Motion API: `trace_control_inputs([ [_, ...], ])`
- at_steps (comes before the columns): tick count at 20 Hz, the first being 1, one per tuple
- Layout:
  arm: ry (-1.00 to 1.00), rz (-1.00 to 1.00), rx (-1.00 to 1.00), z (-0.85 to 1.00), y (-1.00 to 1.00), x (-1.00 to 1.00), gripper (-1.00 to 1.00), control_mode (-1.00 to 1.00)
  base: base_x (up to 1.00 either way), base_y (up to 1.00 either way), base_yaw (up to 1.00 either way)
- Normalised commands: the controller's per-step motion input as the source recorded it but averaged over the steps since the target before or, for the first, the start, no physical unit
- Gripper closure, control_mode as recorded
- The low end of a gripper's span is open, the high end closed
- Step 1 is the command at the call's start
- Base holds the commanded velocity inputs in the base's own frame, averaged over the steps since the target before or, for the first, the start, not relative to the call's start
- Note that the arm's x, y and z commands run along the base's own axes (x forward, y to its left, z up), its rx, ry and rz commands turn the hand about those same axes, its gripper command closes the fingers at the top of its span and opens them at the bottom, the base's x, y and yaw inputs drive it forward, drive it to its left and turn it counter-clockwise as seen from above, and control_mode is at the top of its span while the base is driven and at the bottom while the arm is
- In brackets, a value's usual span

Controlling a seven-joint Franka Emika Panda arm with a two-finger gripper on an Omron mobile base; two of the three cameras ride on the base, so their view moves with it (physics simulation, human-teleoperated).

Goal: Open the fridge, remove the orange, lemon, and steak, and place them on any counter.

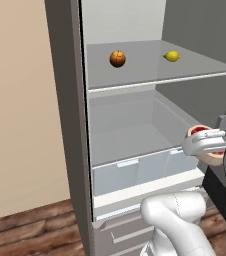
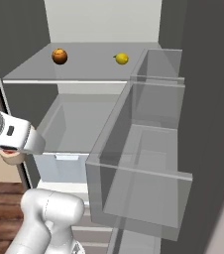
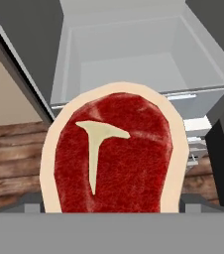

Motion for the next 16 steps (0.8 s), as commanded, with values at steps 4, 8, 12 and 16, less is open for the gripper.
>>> trace_control_inputs([
  [4, 0.00, 0.00, 0.00, 0.00, 0.03, -0.01, 1.00, -1.00, 0.00, 0.00, 0.00],
  [8, 0.00, 0.00, 0.00, 0.00, 0.00, 0.00, 1.00, 1.00, -0.28, 0.34, 0.02],
  [12, 0.00, 0.00, 0.00, 0.00, 0.00, 0.00, 1.00, 1.00, -0.57, 0.46, 0.09],
  [16, 0.00, 0.00, 0.00, 0.00, 0.00, 0.00, 1.00, 1.00, -0.70, 0.37, 0.11],
])
